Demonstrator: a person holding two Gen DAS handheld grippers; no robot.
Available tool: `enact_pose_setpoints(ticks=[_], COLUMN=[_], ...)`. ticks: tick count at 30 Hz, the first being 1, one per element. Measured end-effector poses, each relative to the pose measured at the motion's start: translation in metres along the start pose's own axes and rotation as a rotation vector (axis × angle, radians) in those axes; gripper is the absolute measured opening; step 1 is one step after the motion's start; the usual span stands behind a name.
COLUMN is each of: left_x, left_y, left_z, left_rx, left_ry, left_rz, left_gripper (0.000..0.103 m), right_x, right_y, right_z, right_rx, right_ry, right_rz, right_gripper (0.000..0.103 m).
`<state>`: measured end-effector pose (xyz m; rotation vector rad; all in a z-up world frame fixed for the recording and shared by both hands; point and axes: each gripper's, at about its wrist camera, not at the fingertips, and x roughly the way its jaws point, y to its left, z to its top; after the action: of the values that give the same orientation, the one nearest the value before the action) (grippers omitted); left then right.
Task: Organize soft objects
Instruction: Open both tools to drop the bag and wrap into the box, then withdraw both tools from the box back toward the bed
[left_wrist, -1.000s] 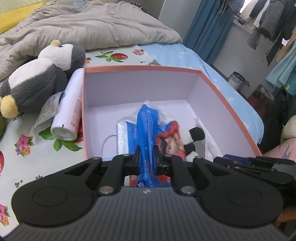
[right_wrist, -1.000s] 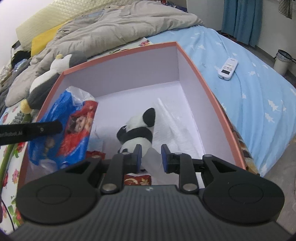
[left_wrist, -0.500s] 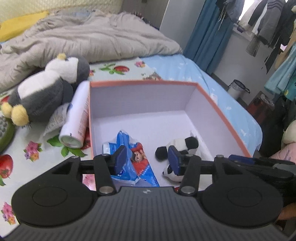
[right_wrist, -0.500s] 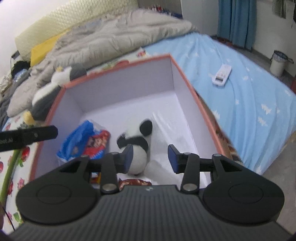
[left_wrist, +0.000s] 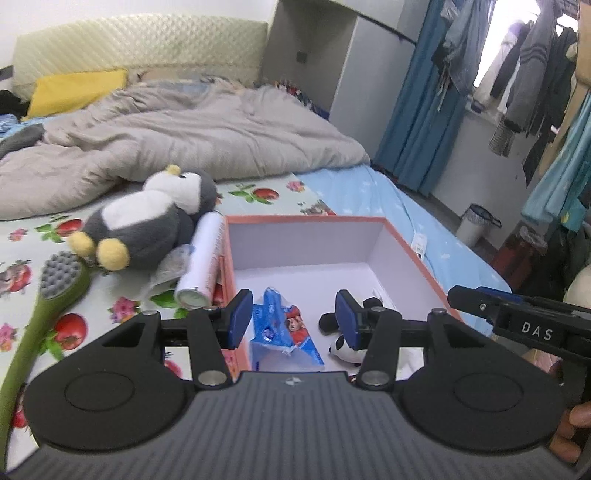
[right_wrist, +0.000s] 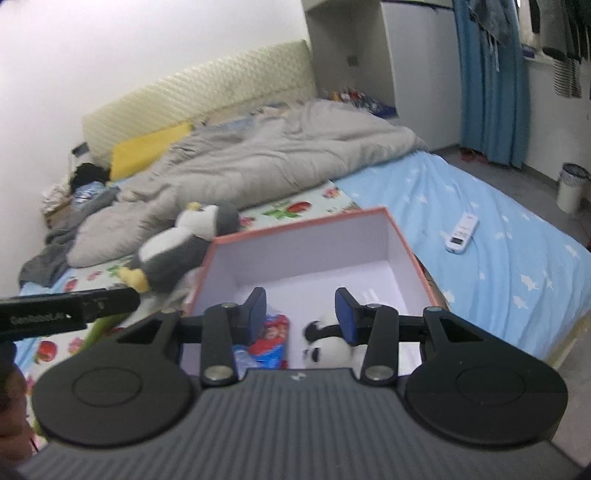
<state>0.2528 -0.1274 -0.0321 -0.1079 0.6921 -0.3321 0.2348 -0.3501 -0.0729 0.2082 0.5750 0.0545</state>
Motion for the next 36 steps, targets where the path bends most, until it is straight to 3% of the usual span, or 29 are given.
enact_pose_setpoints(ticks=[14,36], left_x=[-0.106,-0.161], left_y=[0.021,0.067], left_z=[-0.055,-0.119], left_rx=[-0.042,-0.122], left_ry=[-0.088,-0.106], left_rz=[0.078,0.180], left_gripper=[0.056,0.057], right_x=[-0.061,-0.069], right_y=[0.064,0.114], right_z=[-0.030,-0.089], right_rx=[-0.094,-0.146], right_ry=[-0.059,-0.007], right_rz=[0.143,0.194], right_gripper=[0.044,0.044])
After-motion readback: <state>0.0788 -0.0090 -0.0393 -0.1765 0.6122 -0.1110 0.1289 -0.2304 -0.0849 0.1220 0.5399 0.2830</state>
